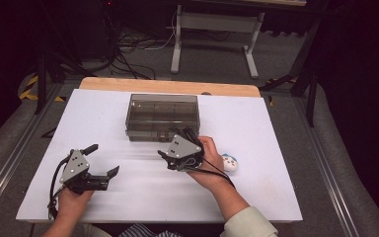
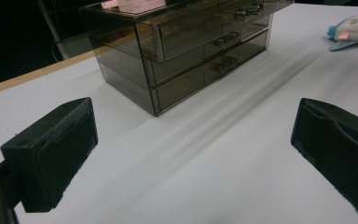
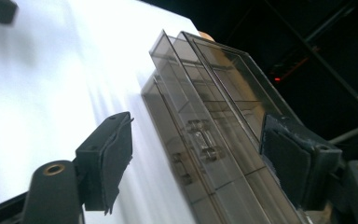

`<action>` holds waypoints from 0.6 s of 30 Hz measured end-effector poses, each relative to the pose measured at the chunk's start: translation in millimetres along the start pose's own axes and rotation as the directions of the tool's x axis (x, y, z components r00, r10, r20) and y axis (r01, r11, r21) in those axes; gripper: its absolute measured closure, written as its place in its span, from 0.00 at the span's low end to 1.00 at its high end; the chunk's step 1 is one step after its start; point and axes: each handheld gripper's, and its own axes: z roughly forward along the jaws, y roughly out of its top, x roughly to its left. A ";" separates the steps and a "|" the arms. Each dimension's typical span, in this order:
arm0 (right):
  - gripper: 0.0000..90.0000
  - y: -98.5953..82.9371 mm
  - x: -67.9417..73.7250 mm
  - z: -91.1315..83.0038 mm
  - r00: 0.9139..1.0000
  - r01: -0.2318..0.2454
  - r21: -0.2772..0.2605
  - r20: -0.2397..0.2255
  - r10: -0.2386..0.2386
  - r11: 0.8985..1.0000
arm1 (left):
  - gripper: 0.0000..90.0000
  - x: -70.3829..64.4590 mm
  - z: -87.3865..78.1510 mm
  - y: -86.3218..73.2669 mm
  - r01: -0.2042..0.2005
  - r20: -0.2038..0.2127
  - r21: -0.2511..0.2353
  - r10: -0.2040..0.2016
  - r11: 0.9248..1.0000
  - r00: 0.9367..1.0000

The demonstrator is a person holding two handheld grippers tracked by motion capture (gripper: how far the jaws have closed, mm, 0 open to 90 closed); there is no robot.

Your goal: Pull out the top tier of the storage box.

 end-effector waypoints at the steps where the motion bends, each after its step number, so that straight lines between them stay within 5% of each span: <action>1: 0.28 -0.4 -1.3 -0.5 1.000 -0.013 -0.007 -0.010 0.013 1.000 | 0.02 0.0 0.0 0.0 0.000 0.000 0.000 0.000 1.000 1.000; 7: 0.24 -3.1 -11.1 -4.9 0.992 -0.100 -0.054 -0.087 0.095 0.993 | 0.02 -0.2 0.0 0.1 -0.001 0.001 0.000 0.001 1.000 1.000; 10: 0.21 -5.7 -15.4 -4.1 0.979 -0.160 -0.063 -0.135 0.151 0.985 | 0.02 -0.3 0.0 0.1 -0.001 0.002 -0.001 0.001 1.000 1.000; 11: 0.19 -8.0 -18.0 -3.2 0.967 -0.203 -0.063 -0.168 0.190 0.977 | 0.02 -0.2 -0.1 0.1 -0.001 0.001 -0.001 0.001 1.000 1.000; 12: 0.19 -8.0 -18.0 -3.2 0.967 -0.203 -0.063 -0.168 0.190 0.977 | 0.02 -0.2 -0.1 0.1 -0.001 0.001 -0.001 0.001 1.000 1.000; 15: 0.17 -10.3 -21.9 -3.0 0.948 -0.258 -0.073 -0.213 0.238 0.963 | 0.02 -0.1 0.0 0.1 0.000 0.001 0.000 0.000 1.000 1.000; 18: 0.12 -10.1 -23.5 -2.9 0.944 -0.269 -0.080 -0.218 0.246 0.960 | 0.02 -0.4 0.2 0.1 -0.001 0.001 -0.002 0.001 1.000 1.000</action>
